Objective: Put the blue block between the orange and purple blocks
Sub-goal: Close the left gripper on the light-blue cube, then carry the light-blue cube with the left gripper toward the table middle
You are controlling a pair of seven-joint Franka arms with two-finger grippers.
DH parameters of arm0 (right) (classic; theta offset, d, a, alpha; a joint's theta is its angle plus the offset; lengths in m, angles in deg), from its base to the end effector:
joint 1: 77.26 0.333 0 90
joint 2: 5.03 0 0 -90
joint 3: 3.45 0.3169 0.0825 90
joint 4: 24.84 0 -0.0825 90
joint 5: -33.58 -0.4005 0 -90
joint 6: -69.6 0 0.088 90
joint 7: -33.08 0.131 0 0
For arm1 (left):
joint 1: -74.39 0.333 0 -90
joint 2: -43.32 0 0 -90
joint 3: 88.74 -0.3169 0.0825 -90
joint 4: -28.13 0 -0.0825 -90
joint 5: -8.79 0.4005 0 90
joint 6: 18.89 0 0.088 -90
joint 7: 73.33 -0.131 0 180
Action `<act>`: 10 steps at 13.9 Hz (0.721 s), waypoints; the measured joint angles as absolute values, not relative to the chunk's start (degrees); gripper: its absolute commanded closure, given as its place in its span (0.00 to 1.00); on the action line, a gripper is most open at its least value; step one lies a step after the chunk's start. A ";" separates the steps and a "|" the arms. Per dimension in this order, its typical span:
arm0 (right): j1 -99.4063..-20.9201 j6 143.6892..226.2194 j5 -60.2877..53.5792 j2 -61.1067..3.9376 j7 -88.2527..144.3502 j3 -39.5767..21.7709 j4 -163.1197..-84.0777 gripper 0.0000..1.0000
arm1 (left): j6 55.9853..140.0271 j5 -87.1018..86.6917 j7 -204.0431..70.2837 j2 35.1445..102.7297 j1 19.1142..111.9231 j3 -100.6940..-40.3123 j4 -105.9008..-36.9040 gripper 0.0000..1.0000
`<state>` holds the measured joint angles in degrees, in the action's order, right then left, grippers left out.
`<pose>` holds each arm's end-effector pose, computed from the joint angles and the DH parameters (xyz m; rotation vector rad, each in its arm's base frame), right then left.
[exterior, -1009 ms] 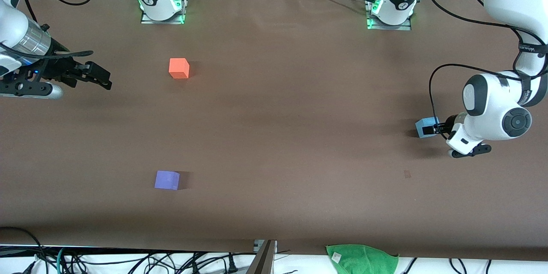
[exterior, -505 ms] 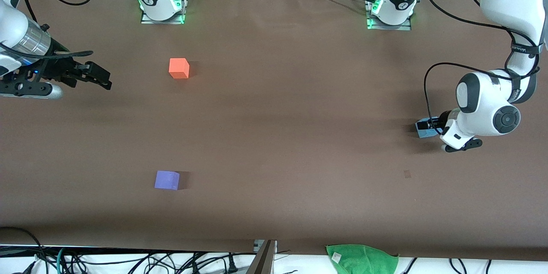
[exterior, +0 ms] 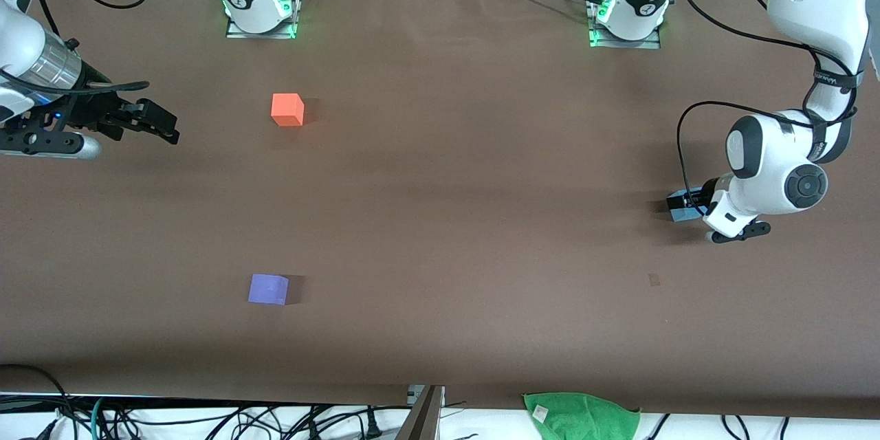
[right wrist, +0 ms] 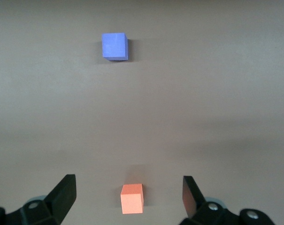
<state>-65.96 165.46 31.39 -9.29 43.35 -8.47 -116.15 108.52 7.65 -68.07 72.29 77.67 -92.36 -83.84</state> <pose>0.5967 0.0719 0.5558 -3.1075 0.1138 -0.0012 0.5929 0.0712 0.1639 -3.0872 -0.3440 0.3670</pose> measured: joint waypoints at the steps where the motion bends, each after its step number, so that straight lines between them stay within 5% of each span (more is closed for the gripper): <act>1: -65.96 165.46 31.39 -9.29 43.35 -8.47 -116.15 0.00 | 109.24 7.65 -68.12 72.31 77.72 -92.36 -84.10 0.35; 4: -65.96 165.46 31.39 -9.29 43.35 -8.47 -116.15 0.00 | 109.78 7.65 -68.36 72.35 78.09 -92.36 -84.29 0.56; 10: -66.01 165.48 31.39 -9.29 43.35 -8.53 -116.15 0.00 | 110.46 7.65 -68.66 72.17 78.10 -91.91 -83.70 0.54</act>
<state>-66.01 165.48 31.39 -9.29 43.35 -8.53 -116.15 110.46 7.65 -68.66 72.17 78.10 -91.91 -83.70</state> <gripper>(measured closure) 0.000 0.436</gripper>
